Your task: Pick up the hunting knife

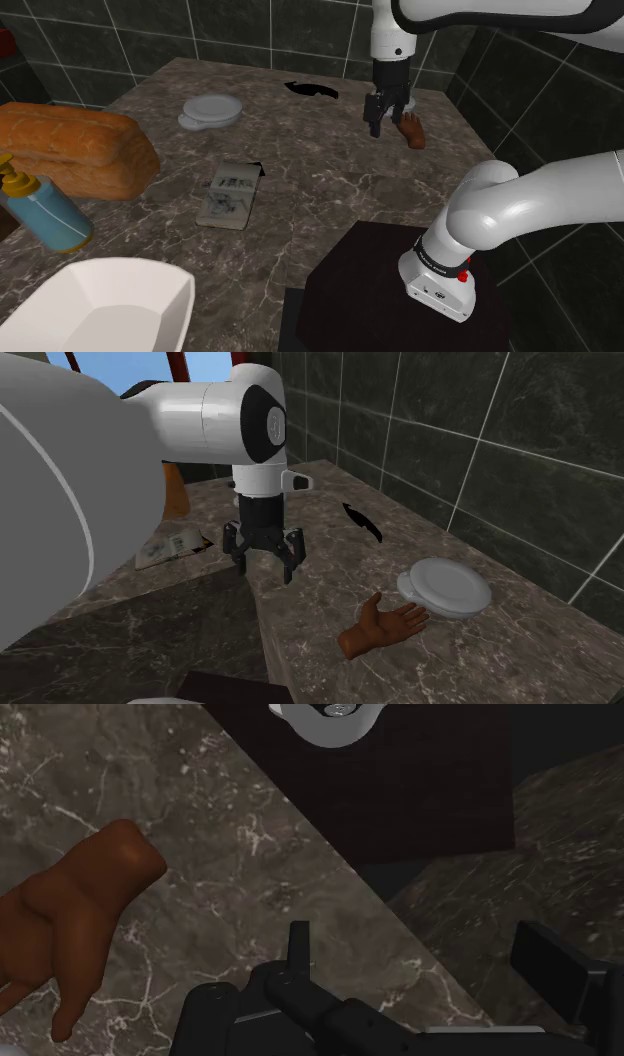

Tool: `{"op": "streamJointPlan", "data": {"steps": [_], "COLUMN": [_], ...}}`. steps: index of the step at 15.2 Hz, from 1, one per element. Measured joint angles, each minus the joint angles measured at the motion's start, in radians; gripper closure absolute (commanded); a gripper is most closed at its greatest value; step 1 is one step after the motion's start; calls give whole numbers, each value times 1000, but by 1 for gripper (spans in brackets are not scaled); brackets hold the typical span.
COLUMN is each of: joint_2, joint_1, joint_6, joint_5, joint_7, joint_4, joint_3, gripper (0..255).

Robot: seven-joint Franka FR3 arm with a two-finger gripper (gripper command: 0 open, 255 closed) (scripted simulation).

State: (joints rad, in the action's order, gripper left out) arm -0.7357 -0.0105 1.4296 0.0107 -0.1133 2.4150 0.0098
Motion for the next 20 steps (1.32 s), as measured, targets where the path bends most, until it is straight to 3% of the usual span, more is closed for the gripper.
{"op": "streamJointPlan", "data": {"steps": [3, 12, 20], "joint_2": [21, 245, 522], "joint_1": [0, -1, 18], "joint_6": [20, 197, 332], "joint_5": [20, 140, 135], "joint_7": [41, 363, 635], "joint_4": [-8, -116, -317], "joint_3": [-21, -181, -278], "gripper": [0, 0, 0]}}
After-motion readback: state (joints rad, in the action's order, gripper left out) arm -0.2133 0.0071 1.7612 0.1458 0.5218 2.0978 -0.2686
